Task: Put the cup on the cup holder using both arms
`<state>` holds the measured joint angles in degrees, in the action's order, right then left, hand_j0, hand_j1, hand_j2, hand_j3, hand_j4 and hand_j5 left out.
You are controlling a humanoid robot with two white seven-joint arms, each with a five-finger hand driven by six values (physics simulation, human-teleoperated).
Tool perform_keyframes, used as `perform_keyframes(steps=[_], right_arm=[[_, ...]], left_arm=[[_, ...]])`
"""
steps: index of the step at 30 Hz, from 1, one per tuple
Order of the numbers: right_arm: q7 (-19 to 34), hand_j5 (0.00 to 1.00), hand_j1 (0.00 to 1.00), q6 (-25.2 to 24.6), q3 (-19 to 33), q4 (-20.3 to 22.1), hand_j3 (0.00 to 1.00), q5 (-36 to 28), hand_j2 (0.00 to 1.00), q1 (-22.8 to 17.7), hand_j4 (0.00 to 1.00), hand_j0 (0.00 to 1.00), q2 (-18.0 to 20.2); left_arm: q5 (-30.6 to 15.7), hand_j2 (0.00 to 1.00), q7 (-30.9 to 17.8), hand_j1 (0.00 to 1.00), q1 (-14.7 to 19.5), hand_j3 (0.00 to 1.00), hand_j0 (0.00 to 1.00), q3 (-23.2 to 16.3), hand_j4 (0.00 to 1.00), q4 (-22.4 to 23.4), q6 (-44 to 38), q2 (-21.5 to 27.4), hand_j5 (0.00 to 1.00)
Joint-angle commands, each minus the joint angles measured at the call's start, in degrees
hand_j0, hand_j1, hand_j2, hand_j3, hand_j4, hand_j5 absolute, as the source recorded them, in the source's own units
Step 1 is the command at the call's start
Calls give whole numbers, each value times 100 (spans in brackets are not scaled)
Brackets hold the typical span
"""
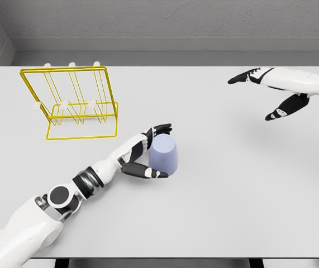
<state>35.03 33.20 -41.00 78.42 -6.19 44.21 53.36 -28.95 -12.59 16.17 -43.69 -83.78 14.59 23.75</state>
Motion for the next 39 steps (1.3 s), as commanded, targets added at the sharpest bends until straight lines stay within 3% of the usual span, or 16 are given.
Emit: perform_keyframes(steps=[1,2,6,12,16,27,31,34,39], right_arm=[[-3,100,100,-16,4,-11,100,-40,100,-9,100,100,8],[-3,100,100,-16,4,-11,100,-40,100,-9,100,100,17],[-3,100,100,-16,13,-28,100,-40,100,-9,100,100,34],[-3,100,100,-16,22,-195,100,-40,100,0,100,100,26],[-3,100,100,-16,31,-195,100,-40,100,0,100,100,34],[-3,100,100,-16,22,-204,100,-40,100,-9,100,100,61],[-3,100,100,-16,22,-213,100,-40,100,-17,100,100,61],[-3,100,100,-16,22,-213,100,-40,100,-17,100,100,61],[-3,100,100,-16,22,-213,100,-40,100,-17,100,100,61]], left_arm=[[-22,80,2,80,0,80,80,1,80,-7,9,-2,80],[-22,69,2,69,-9,69,69,1,69,-7,9,-2,69],[-22,51,2,51,-17,51,51,1,51,-33,27,7,51],[-31,48,-7,48,-26,48,48,1,48,-59,79,16,48],[-31,39,2,39,-18,39,39,1,39,-51,97,16,39],[-66,38,-7,38,0,38,38,18,38,-182,97,25,38],[-128,38,2,38,-18,38,38,71,38,-815,53,121,38],[-435,38,37,38,-18,38,38,71,38,-1299,44,447,38],[-699,38,46,38,26,38,38,159,38,-1536,35,684,38]])
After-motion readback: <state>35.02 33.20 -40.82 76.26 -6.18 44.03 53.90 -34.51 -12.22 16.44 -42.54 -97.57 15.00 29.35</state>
